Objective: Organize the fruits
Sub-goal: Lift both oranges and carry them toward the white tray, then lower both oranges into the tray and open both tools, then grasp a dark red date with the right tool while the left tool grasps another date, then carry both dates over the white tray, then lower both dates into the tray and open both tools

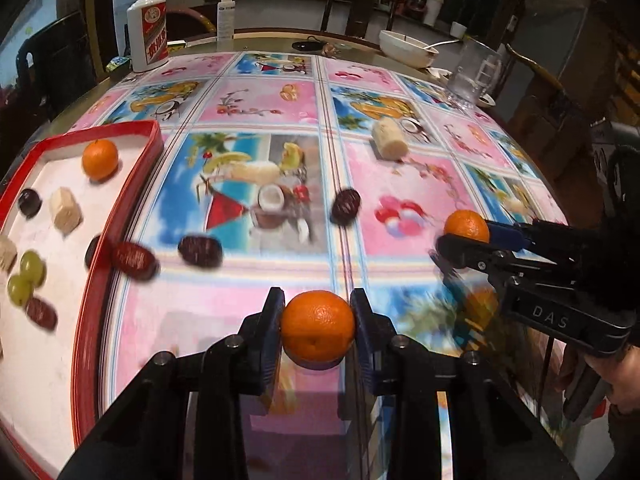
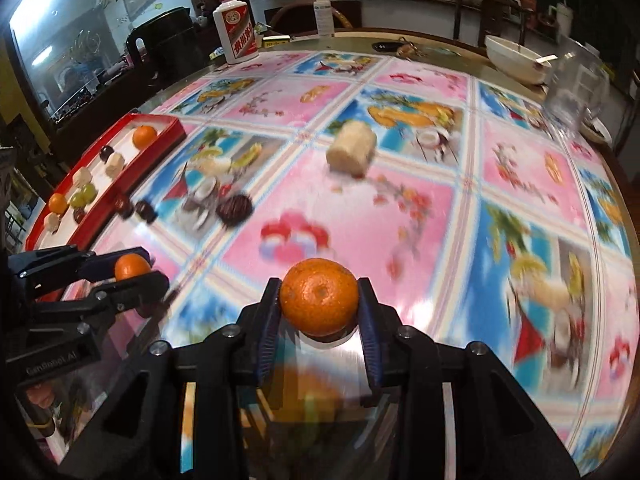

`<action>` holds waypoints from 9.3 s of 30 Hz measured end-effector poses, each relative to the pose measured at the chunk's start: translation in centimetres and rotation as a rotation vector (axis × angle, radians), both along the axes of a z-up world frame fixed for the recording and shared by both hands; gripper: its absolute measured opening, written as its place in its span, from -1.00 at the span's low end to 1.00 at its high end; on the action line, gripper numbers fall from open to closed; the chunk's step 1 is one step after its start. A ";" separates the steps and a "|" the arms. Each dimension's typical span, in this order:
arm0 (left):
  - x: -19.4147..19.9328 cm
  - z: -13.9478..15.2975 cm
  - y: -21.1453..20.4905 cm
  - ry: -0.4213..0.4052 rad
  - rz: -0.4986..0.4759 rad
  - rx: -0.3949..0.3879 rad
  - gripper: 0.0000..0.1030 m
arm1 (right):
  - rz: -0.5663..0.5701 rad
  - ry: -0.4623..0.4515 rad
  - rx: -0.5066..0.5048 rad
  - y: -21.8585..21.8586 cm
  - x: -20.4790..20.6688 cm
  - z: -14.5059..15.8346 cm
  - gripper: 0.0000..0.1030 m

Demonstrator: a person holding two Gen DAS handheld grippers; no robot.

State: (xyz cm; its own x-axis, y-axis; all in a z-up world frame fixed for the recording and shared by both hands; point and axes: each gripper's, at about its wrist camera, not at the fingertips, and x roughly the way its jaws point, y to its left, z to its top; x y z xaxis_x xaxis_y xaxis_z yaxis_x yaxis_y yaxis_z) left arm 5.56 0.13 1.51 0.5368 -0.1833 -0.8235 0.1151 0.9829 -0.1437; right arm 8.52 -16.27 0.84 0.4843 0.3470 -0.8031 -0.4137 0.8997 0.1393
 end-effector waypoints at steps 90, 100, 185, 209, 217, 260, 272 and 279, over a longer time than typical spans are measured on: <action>-8.6 1.6 21.2 -0.054 0.436 0.182 0.42 | 0.404 -0.065 -0.109 26.5 -8.3 2.8 -0.03; -9.4 2.1 18.2 -0.063 0.400 0.202 0.43 | 0.360 -0.044 -0.088 21.8 -9.6 3.0 0.06; 4.5 -0.4 4.4 -0.039 0.043 0.084 -0.50 | 0.135 -0.018 0.101 3.8 2.5 -0.5 -0.47; -0.4 -0.3 1.3 -0.036 0.021 0.042 -0.58 | 0.028 -0.015 0.071 1.4 -2.1 0.0 -0.47; -4.8 -0.3 0.5 -0.033 0.005 0.023 -0.58 | -0.025 0.008 0.054 -0.3 -6.6 -0.1 -0.47; -4.5 3.7 22.5 -0.125 0.420 0.055 -0.57 | 0.302 -0.094 0.079 25.0 -2.1 4.9 -0.47; -1.9 2.6 24.0 -0.130 0.434 0.104 -0.57 | 0.307 -0.043 0.024 27.6 0.3 2.1 -0.46; -1.4 2.1 23.0 -0.143 0.399 0.165 -0.56 | 0.315 -0.030 -0.005 28.2 0.8 1.2 -0.46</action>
